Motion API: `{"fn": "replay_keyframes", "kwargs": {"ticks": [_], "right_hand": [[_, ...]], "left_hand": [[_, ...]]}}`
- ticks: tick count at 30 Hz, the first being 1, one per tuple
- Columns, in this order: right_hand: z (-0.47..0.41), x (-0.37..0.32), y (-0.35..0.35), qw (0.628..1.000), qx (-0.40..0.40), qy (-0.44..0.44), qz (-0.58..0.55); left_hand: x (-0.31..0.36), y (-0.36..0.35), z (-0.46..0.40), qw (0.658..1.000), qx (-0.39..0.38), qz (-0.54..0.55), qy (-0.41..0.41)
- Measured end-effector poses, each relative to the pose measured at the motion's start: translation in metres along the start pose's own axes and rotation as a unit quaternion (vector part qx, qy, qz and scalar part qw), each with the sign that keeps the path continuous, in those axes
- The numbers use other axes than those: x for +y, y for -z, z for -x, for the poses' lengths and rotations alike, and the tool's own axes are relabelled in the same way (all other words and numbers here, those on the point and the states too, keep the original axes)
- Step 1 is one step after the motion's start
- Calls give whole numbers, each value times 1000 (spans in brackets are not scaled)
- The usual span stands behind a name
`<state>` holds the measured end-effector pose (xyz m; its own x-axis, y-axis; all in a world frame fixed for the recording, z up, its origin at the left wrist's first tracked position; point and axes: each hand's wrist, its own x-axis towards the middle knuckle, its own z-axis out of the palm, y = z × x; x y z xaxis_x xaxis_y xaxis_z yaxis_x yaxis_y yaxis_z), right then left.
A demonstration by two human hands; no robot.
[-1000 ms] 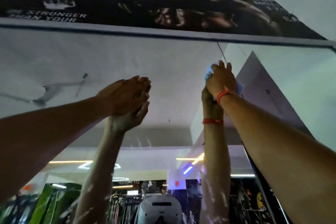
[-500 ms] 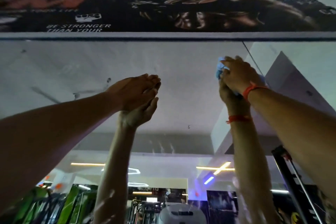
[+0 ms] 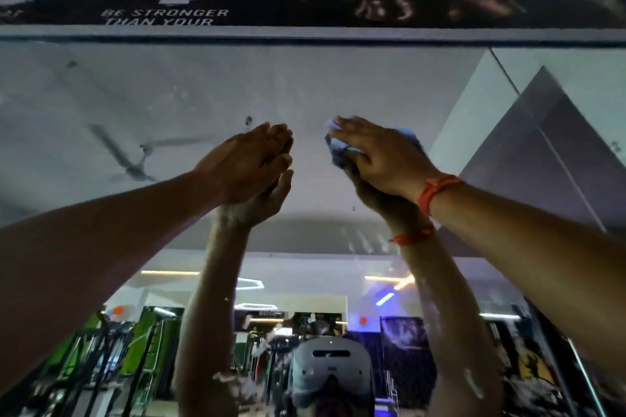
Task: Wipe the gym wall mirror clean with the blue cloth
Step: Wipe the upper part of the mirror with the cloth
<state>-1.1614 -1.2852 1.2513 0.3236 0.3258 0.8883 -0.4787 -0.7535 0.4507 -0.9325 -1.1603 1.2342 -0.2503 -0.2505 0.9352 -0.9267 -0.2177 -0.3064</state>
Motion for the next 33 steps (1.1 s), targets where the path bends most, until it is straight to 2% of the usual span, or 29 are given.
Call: {"fn": "replay_keyframes", "kwargs": {"ticks": [2, 4, 5, 7, 9, 11, 12, 13, 15, 17, 18, 19, 20, 22, 24, 25, 27, 29, 30, 31, 32, 33], "right_hand": [[19, 14, 4, 993, 68, -99, 4], [27, 5, -5, 963, 161, -216, 30], [27, -14, -17, 955, 186, -228, 30], [34, -67, -45, 967, 180, -181, -6], [61, -110, -64, 991, 100, -75, -54], [88, -116, -47, 998, 33, 0, -61], [101, -103, -35, 999, 18, 4, -46], [113, -84, -24, 999, 25, -29, -22], [128, -56, -8, 980, 93, -175, 10], [125, -62, -19, 924, 211, -318, 30], [118, -80, -33, 904, 251, -344, 30], [113, -102, -48, 905, 261, -334, 30], [111, -125, -60, 926, 239, -291, 21], [128, -159, -69, 983, 108, -145, -18], [151, -138, -45, 1000, 1, -14, 17], [159, -114, -30, 999, -17, -1, 40], [169, -73, -2, 991, 41, -119, 52], [166, -64, -1, 947, 168, -274, 28], [157, -76, -12, 921, 219, -319, 33], [149, -92, -25, 912, 239, -332, 36], [143, -110, -37, 923, 229, -307, 33], [143, -125, -49, 951, 187, -247, 11]], "left_hand": [[2, -4, 16, 1000, -2, 12, -25], [2, -8, 28, 999, 1, 17, -43], [0, -10, 33, 999, 1, 21, -50], [-4, -14, 40, 998, 2, 33, -62], [-6, -15, 46, 996, 10, 48, -81], [-7, -14, 56, 993, 16, 69, -92], [-7, -14, 62, 993, 13, 78, -92], [-6, -14, 68, 993, 7, 82, -89], [-4, -14, 80, 993, -2, 82, -89], [-4, -15, 90, 992, -6, 85, -94], [-3, -16, 94, 992, -8, 83, -97], [-2, -16, 98, 992, -13, 78, -101], [1, -16, 100, 991, -19, 76, -106], [7, -14, 105, 990, -33, 86, -109], [13, -14, 109, 989, -42, 87, -116], [17, -15, 111, 988, -45, 83, -119], [24, -16, 115, 988, -51, 84, -116], [32, -16, 118, 987, -65, 88, -121], [36, -16, 118, 986, -70, 86, -124], [40, -17, 117, 986, -73, 83, -127], [44, -17, 116, 986, -72, 81, -127], [46, -18, 114, 986, -72, 80, -124]]}}
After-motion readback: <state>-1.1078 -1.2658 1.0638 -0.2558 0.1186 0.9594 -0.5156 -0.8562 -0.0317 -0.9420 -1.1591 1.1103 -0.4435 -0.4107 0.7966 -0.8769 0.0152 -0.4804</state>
